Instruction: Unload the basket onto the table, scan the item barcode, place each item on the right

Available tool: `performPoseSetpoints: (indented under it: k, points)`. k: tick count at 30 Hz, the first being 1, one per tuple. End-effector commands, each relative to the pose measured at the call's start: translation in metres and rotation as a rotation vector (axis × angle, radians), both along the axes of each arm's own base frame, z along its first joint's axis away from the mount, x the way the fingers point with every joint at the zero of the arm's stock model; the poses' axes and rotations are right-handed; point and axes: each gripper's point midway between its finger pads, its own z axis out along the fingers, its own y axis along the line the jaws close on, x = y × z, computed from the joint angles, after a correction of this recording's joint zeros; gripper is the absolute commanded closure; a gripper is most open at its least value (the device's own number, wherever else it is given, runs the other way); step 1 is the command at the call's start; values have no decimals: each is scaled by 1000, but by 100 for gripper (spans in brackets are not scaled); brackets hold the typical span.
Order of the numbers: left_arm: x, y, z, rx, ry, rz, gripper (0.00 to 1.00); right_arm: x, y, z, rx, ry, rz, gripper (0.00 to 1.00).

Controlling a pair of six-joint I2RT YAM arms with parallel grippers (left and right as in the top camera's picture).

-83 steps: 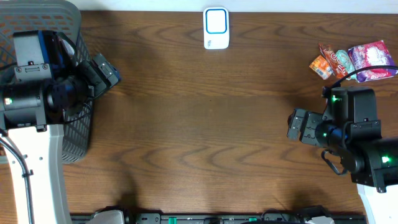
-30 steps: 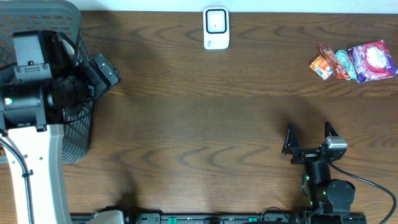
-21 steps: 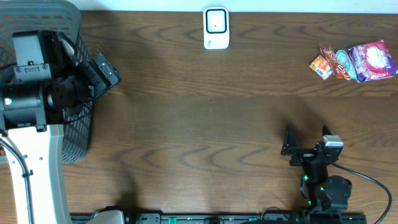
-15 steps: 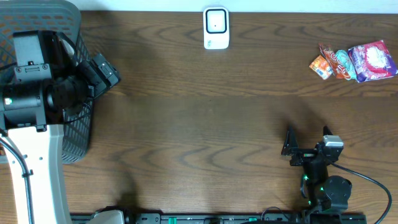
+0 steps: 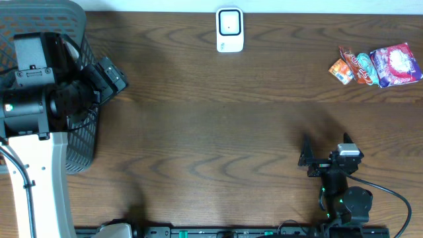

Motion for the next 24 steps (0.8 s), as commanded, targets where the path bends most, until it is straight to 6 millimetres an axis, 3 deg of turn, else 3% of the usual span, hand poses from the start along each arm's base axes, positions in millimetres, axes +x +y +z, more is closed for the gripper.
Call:
performPoseSetpoints:
  k: [1,24]
  points:
    - [-1,3,1,14,-2,1,2,0,2,-1,-33,1,9,1]
    - [-1,3,1,14,-2,1,2,0,-4,-2,-23,5,-22,1]
